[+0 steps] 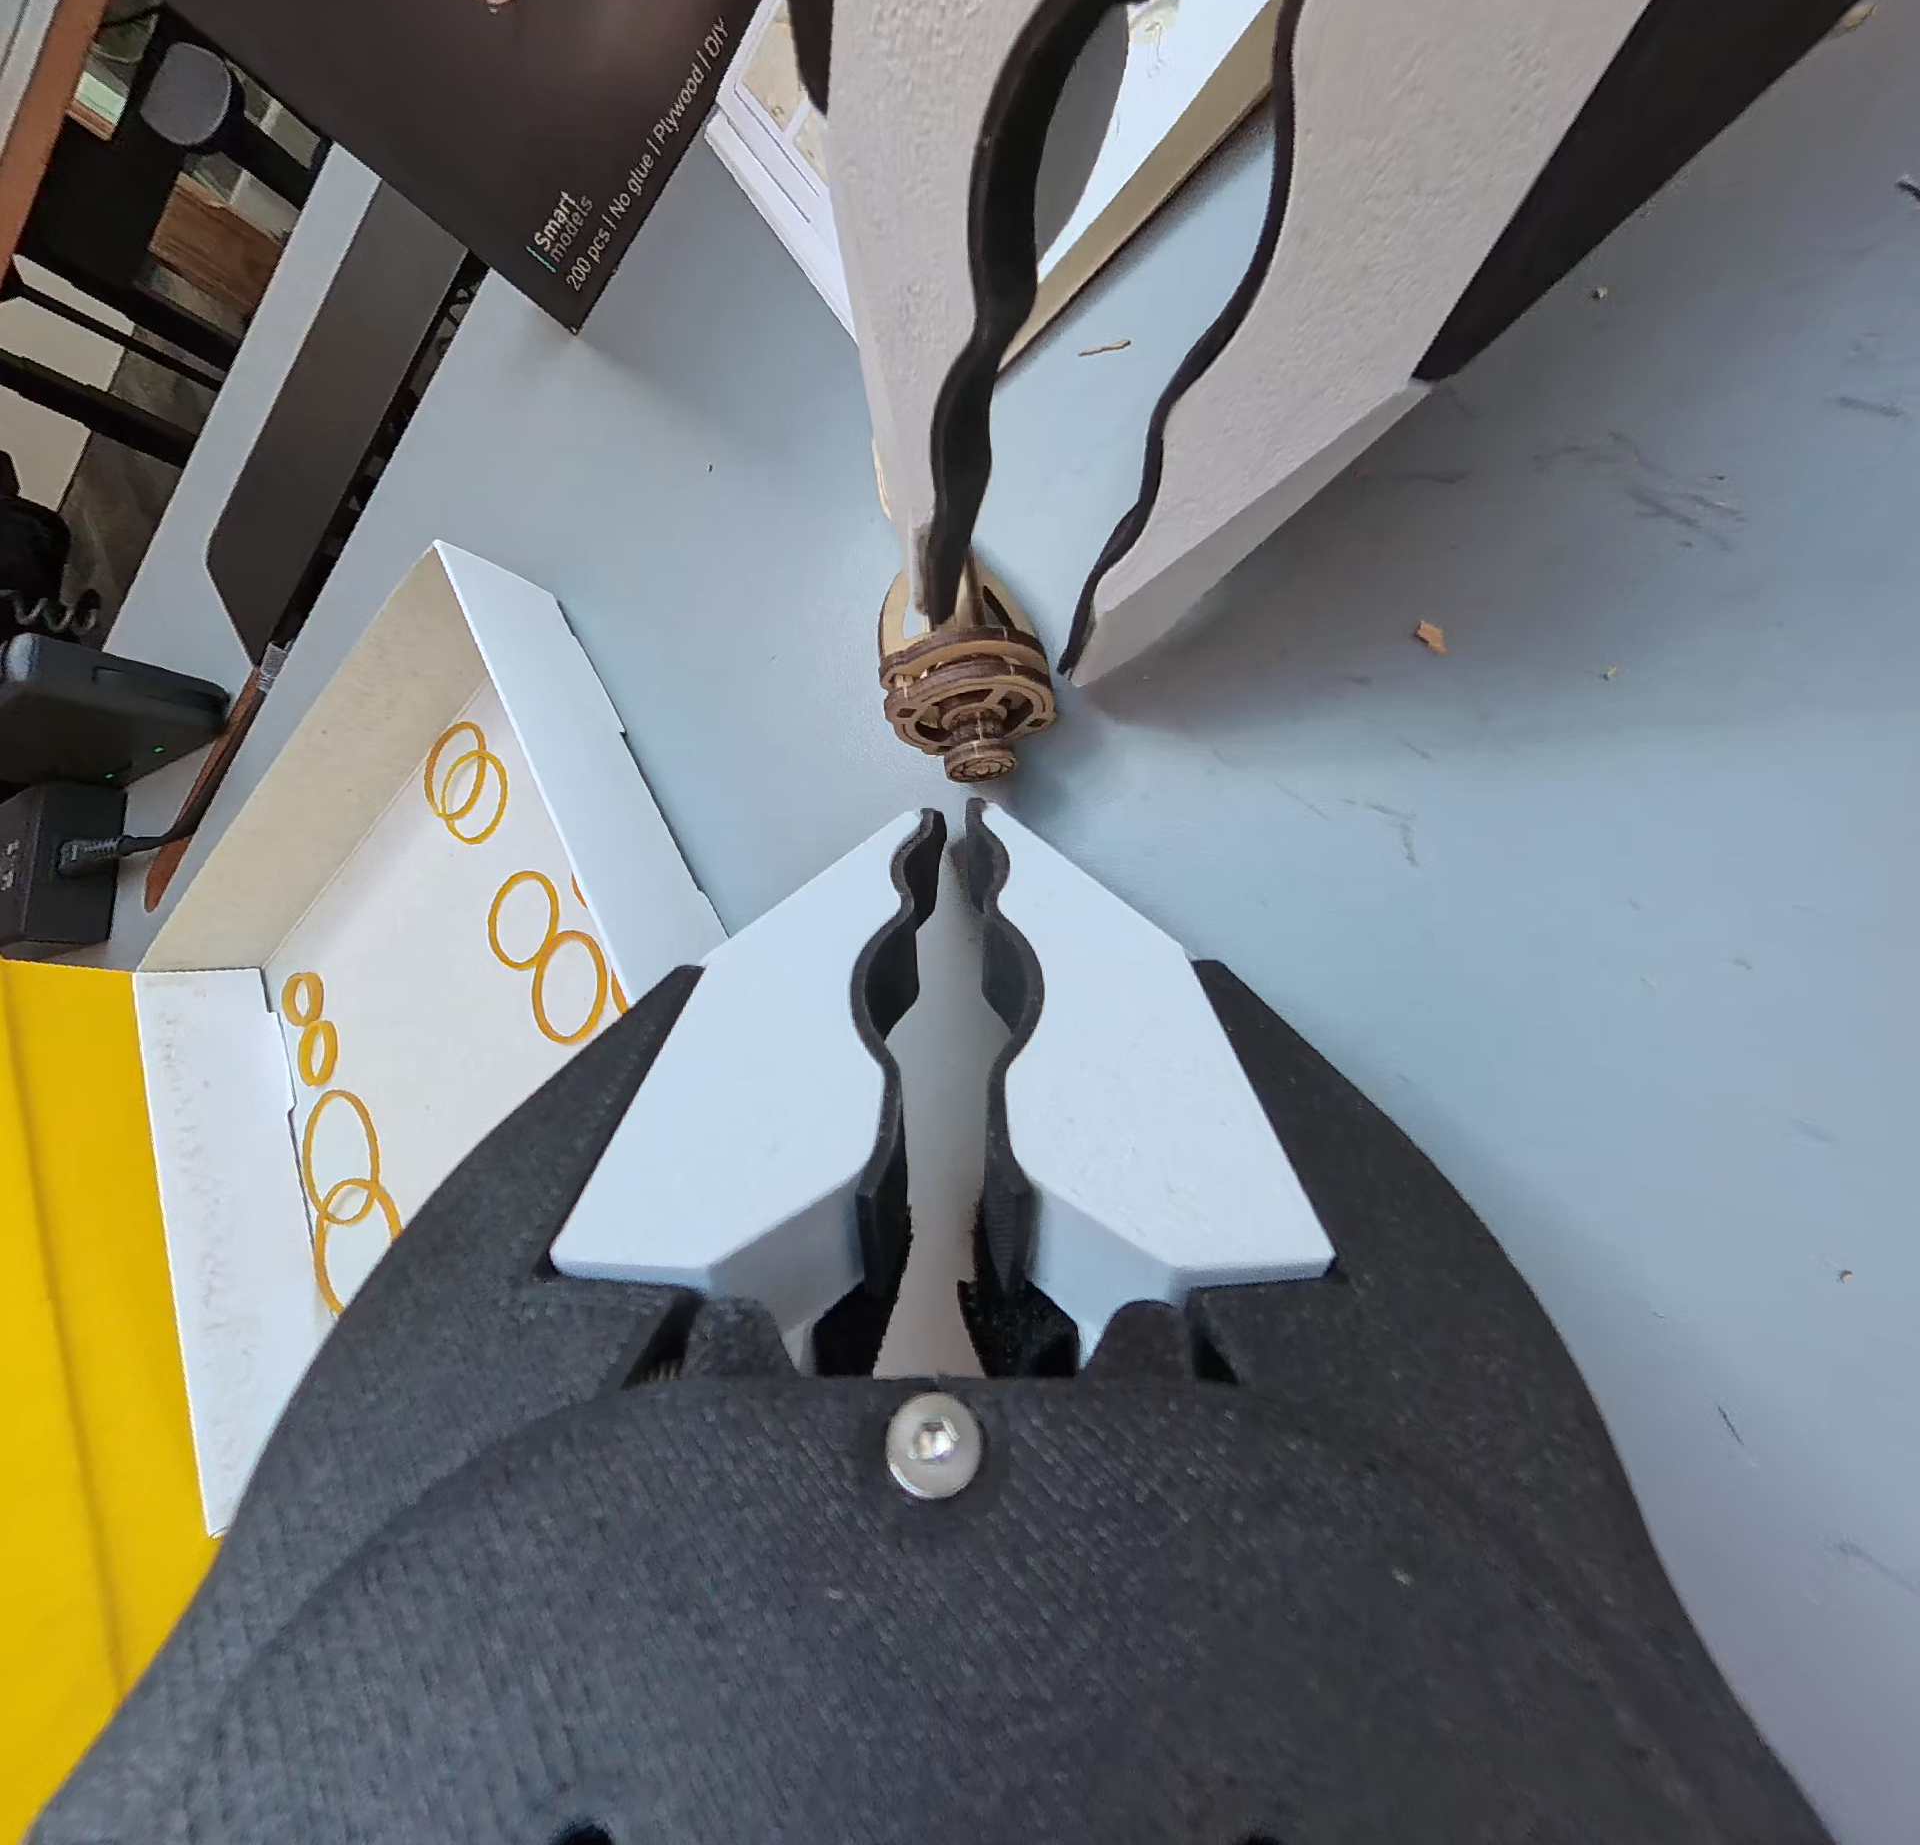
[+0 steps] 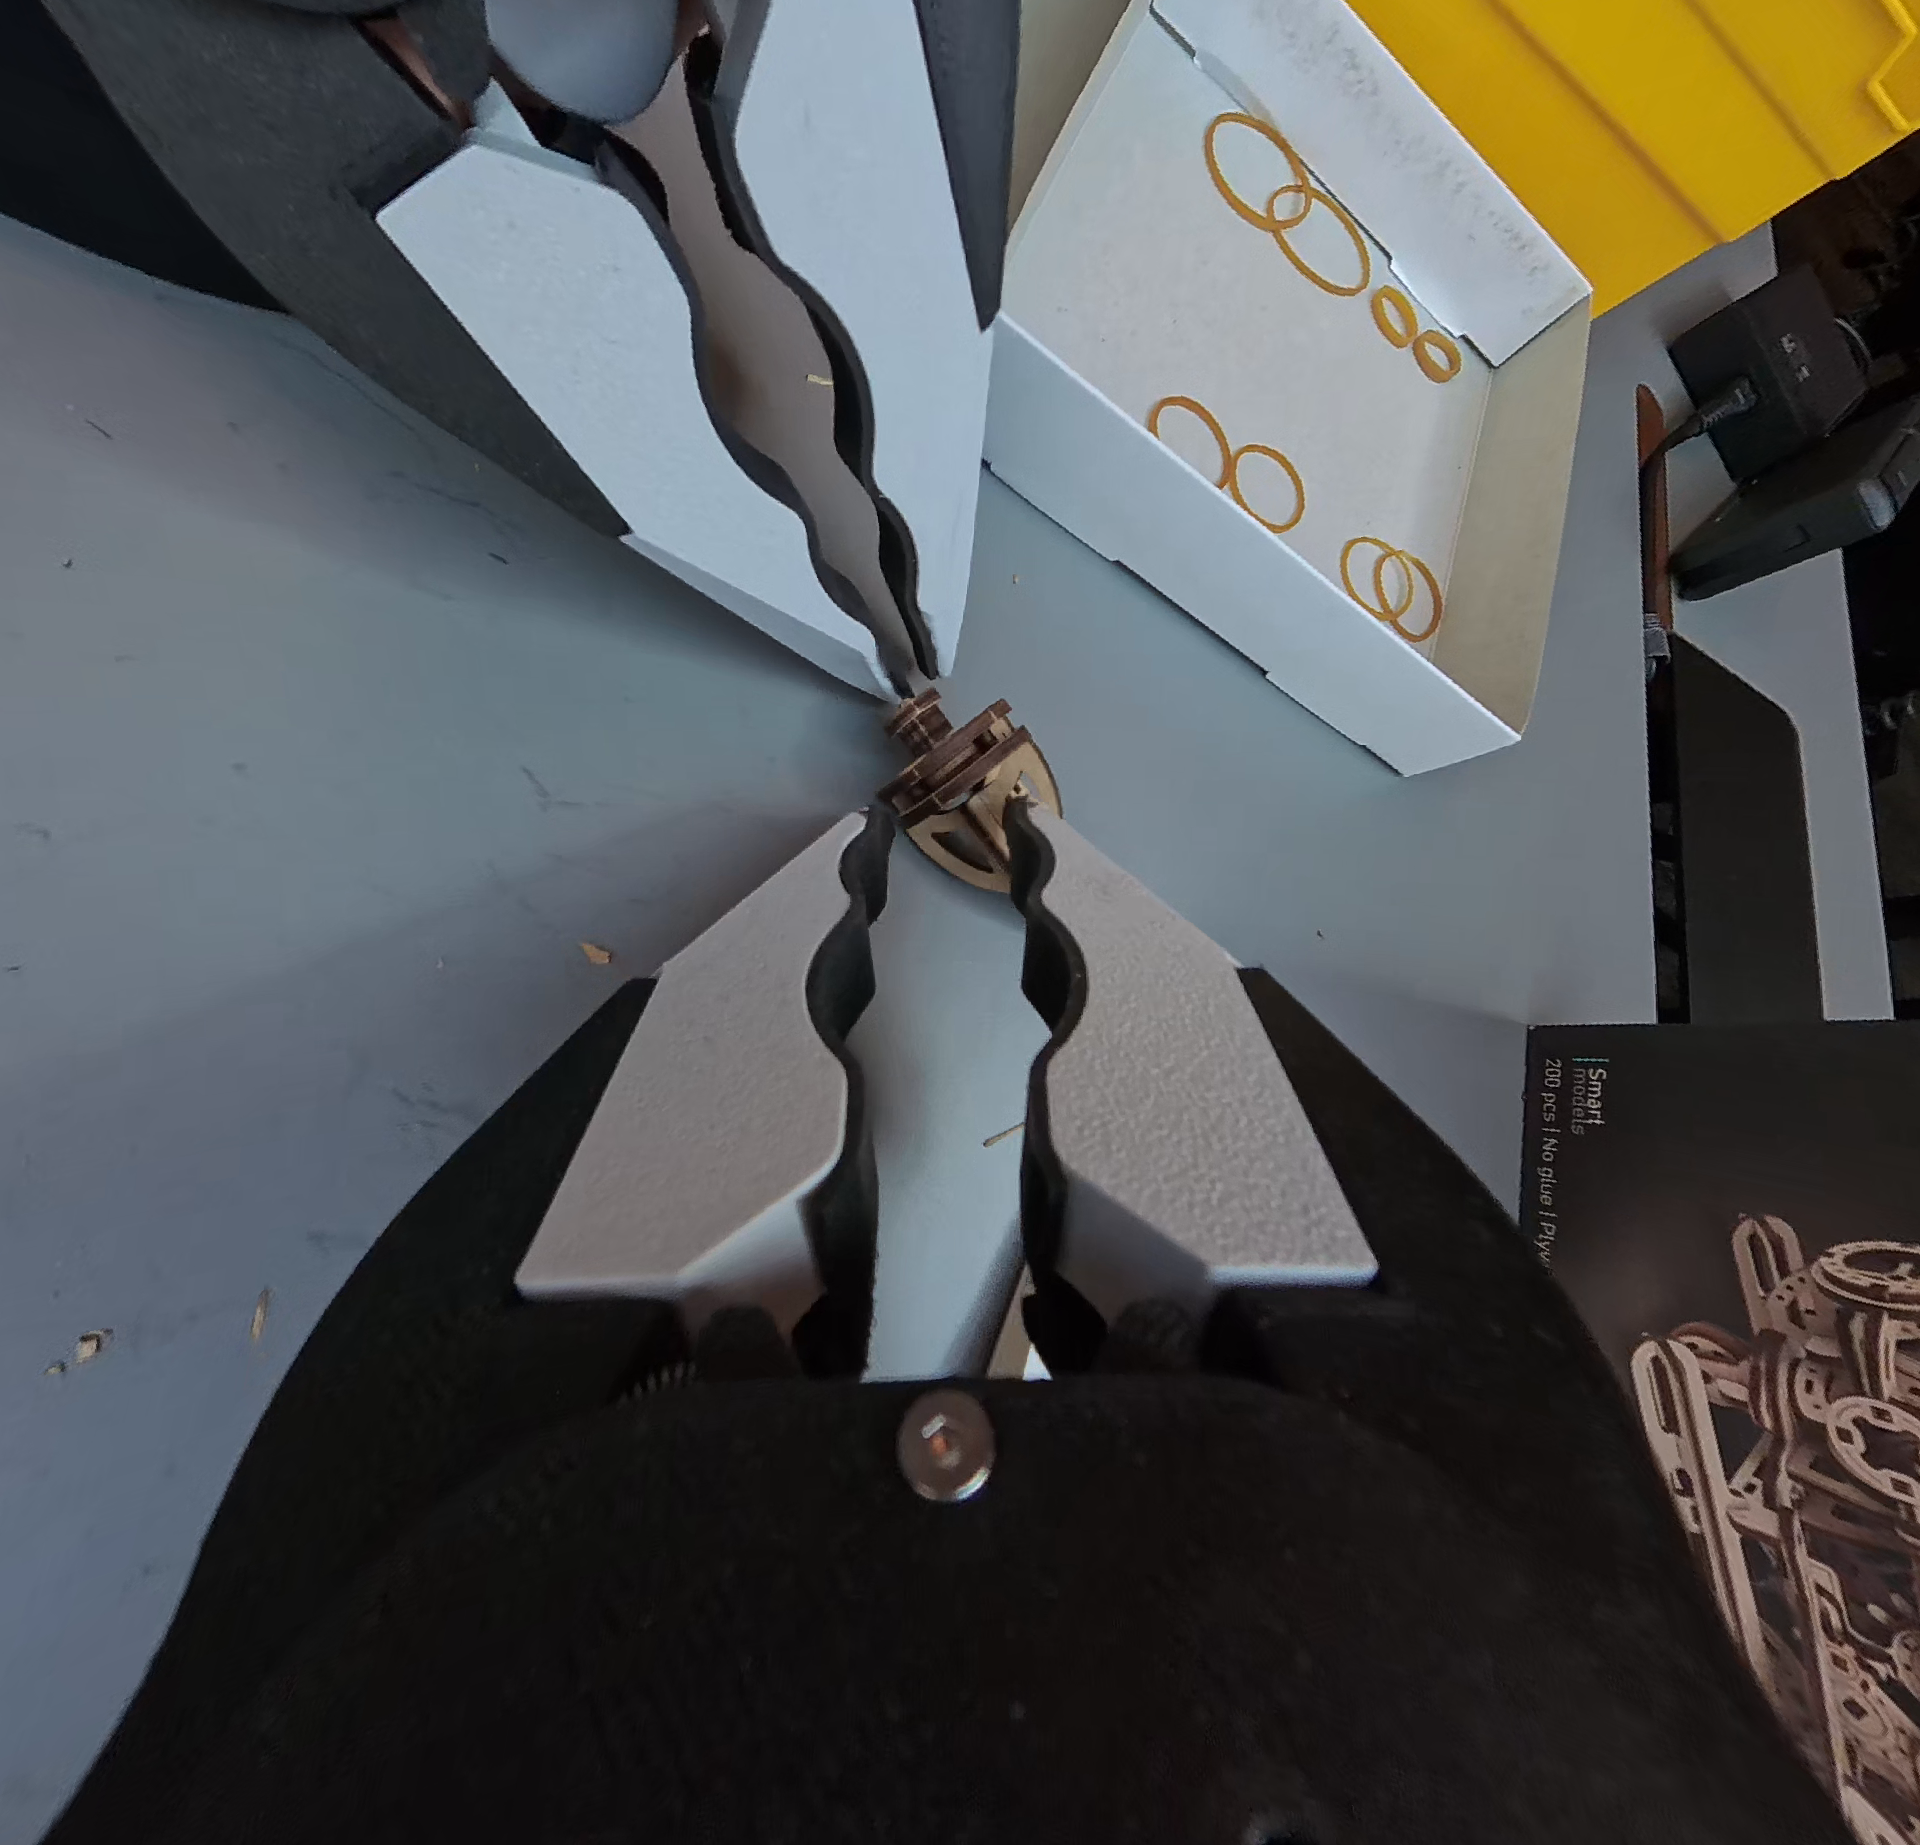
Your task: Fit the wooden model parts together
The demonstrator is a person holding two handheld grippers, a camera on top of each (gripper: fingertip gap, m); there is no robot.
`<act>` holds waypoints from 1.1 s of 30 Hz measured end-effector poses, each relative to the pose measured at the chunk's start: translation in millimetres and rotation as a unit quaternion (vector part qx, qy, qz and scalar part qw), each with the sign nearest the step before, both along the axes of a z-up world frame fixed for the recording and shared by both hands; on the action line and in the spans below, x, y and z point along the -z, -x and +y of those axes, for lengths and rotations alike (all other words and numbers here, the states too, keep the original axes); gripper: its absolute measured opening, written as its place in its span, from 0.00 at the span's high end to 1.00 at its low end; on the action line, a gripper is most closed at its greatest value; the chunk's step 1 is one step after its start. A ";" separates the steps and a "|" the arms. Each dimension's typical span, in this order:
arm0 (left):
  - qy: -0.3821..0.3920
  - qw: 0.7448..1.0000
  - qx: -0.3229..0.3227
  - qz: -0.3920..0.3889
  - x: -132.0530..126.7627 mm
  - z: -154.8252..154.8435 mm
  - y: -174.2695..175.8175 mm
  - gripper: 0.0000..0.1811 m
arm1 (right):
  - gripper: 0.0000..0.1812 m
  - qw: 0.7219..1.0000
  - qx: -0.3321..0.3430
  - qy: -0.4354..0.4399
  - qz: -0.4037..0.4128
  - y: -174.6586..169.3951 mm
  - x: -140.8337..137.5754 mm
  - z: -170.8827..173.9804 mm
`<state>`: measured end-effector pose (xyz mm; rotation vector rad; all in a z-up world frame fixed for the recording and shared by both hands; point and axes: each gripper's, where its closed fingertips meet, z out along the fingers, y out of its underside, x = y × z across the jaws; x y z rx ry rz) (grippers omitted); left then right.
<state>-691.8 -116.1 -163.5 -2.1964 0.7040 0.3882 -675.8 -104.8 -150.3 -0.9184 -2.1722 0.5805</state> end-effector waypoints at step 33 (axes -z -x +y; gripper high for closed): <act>-0.015 1.000 0.007 -0.025 -7.0 4.1 -4.3 0.97 | 0.85 1.000 -0.002 0.014 -0.004 -0.1 2.2 -1.9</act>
